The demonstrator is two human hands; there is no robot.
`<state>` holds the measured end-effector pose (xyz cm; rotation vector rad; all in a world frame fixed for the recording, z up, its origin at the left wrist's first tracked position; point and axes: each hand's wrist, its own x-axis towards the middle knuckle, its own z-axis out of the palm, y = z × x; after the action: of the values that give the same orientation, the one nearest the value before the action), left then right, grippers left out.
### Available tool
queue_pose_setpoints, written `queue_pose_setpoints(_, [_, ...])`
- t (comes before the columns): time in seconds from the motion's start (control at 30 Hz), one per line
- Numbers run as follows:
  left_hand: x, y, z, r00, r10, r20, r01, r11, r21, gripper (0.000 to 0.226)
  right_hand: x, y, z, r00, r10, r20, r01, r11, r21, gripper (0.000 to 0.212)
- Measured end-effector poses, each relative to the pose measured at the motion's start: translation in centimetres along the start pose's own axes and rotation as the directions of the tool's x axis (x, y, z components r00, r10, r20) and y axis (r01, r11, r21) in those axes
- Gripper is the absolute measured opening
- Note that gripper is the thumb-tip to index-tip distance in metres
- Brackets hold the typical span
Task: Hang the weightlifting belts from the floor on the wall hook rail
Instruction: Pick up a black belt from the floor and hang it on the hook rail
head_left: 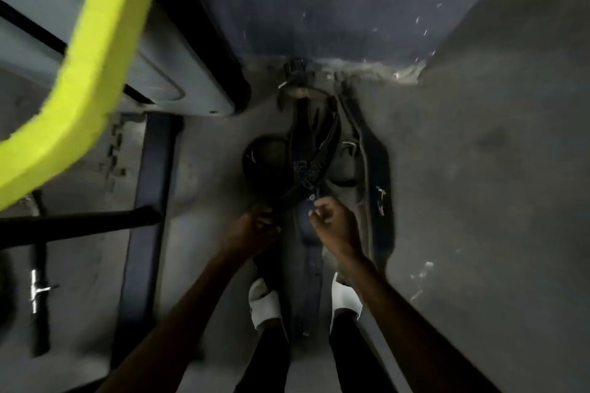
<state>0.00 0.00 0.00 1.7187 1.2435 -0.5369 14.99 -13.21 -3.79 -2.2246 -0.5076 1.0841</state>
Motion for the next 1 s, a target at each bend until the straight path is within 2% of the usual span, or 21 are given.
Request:
queue_pose_setpoints(0.13, [10.2, -3.1, 5.6, 0.998, 0.031, -0.049, -0.031, 1.0, 0.001, 0.043, 7.5, 6.2, 5.5, 0.999, 0.03, 0.013, -0.031, 0.998, 0.047, 0.023])
queue_pose_setpoints(0.23, [16.5, -4.7, 9.3, 0.979, 0.071, -0.19, -0.065, 0.997, 0.038, 0.059, 11.4, 11.1, 9.5, 0.996, 0.074, 0.046, -0.078, 0.992, 0.102, 0.021])
queue_pose_setpoints(0.3, [19.6, -5.2, 11.1, 0.968, 0.109, -0.227, -0.086, 0.99, 0.11, 0.065, 13.1, 13.9, 11.7, 0.993, 0.104, 0.059, -0.111, 0.986, 0.128, 0.018])
queue_pose_setpoints(0.47, [23.5, -6.1, 13.0, 0.977, 0.092, -0.19, -0.054, 0.979, 0.197, 0.055, 14.8, 17.5, 14.7, 0.994, 0.102, 0.031, -0.106, 0.981, 0.16, 0.036])
queue_pose_setpoints(0.53, [23.0, -5.6, 12.1, 0.976, 0.071, -0.206, -0.031, 0.981, 0.191, 0.049, 15.0, 17.4, 14.3, 0.988, 0.142, 0.063, -0.152, 0.968, 0.199, 0.033])
queue_pose_setpoints(0.67, [19.4, -3.3, 9.3, 0.976, 0.117, -0.186, -0.086, 0.982, 0.168, 0.044, 14.4, 14.4, 11.9, 0.964, 0.233, 0.129, -0.265, 0.896, 0.356, 0.033])
queue_pose_setpoints(0.73, [17.0, -1.8, 7.0, 0.965, 0.188, -0.183, -0.16, 0.975, 0.156, 0.045, 13.3, 11.5, 9.7, 0.952, 0.281, 0.119, -0.303, 0.828, 0.471, 0.023])
queue_pose_setpoints(0.8, [14.9, -0.3, 4.3, 0.945, 0.247, -0.216, -0.232, 0.968, 0.095, 0.051, 12.0, 8.4, 7.1, 0.949, 0.286, 0.13, -0.305, 0.742, 0.596, 0.022])
queue_pose_setpoints(0.93, [9.7, 4.3, -1.2, 0.915, 0.3, -0.271, -0.346, 0.928, -0.142, 0.043, 8.9, 1.5, 2.0, 0.977, 0.119, 0.179, -0.212, 0.664, 0.717, 0.012])
queue_pose_setpoints(1.0, [6.1, 7.2, -4.0, 0.919, 0.272, -0.287, -0.357, 0.882, -0.308, 0.038, 7.4, -2.9, -0.8, 0.99, 0.045, 0.134, -0.132, 0.638, 0.758, 0.019])
